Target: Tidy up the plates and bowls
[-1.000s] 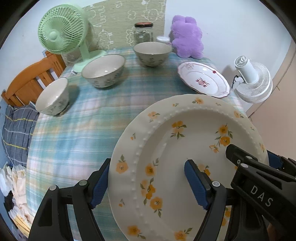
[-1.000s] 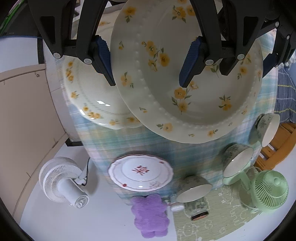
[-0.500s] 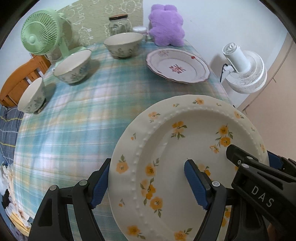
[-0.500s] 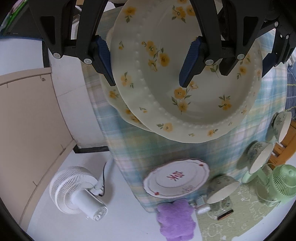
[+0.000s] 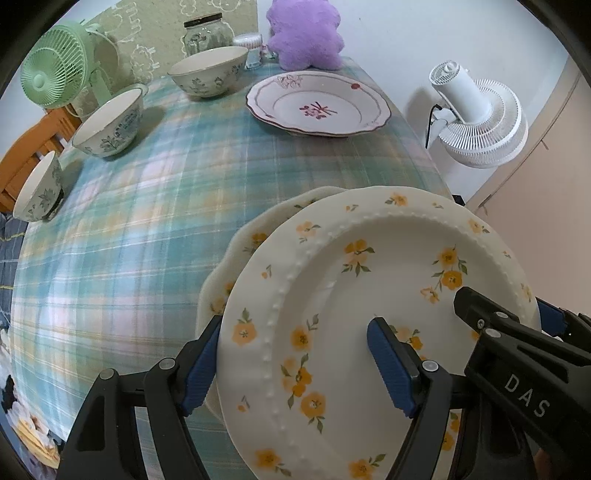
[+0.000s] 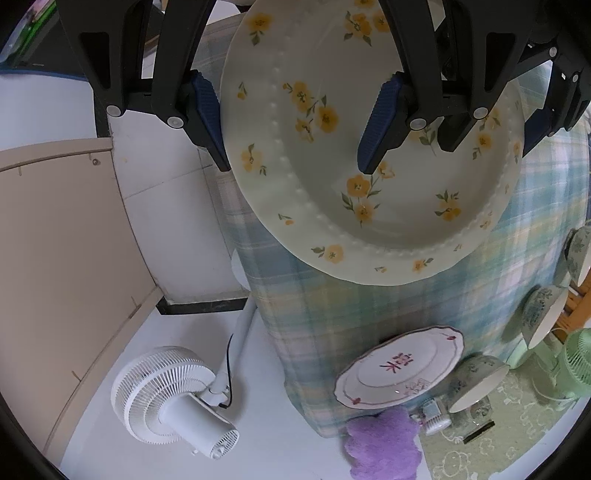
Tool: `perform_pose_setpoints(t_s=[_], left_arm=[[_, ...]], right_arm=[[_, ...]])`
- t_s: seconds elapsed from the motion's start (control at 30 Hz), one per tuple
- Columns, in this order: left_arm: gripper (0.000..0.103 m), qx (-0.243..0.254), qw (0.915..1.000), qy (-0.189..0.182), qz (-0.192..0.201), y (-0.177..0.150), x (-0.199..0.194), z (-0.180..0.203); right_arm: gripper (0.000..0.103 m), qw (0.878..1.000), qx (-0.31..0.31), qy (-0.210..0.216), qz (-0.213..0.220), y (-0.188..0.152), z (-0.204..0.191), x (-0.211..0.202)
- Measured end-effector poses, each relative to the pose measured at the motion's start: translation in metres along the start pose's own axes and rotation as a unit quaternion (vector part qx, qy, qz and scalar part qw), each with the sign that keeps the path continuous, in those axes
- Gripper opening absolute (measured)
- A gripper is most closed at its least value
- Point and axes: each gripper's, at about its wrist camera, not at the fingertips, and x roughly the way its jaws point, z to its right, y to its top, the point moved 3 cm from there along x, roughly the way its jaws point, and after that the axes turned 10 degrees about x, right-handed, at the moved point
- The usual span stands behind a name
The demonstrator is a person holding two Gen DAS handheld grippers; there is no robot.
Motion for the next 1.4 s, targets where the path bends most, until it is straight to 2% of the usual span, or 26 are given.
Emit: perform_pose_setpoints(t_s=[0.63, 0.77, 0.87, 1.03, 1.3, 1.33, 1.4], left_arm=[[0.078, -0.003, 0.9999, 0.016, -0.005, 0.001, 0.018, 0.008], [0.079, 0.000, 0.9995, 0.033, 0.001, 0.000, 0.018, 0.009], [0.080, 0.015, 0.9978, 0.063, 0.010, -0.001, 0.017, 0.013], [0.080, 0.016, 0.9974, 0.068, 0.016, -0.001, 0.016, 0.011], [0.089, 0.034, 0.9975, 0.060, 0.016, -0.007, 0.008, 0.016], [0.091, 0.036, 0.9974, 0.059, 0.019, -0.008, 0.005, 0.017], [0.092, 0.042, 0.9973, 0.056, 0.020, -0.011, 0.000, 0.020]], right_arm=[[0.071, 1.000, 0.002, 0.008, -0.022, 0.002, 0.009, 0.020], [0.071, 1.000, 0.005, 0.012, -0.028, 0.000, 0.008, 0.025], [0.069, 0.999, 0.000, 0.012, -0.030, -0.002, 0.006, 0.027], [0.069, 1.000, -0.004, 0.016, -0.026, -0.005, 0.005, 0.028], [0.069, 0.999, -0.014, 0.019, -0.023, -0.010, 0.010, 0.019], [0.068, 0.999, -0.015, 0.020, -0.022, -0.012, 0.011, 0.017], [0.057, 0.999, -0.020, 0.021, -0.022, -0.015, 0.012, 0.012]])
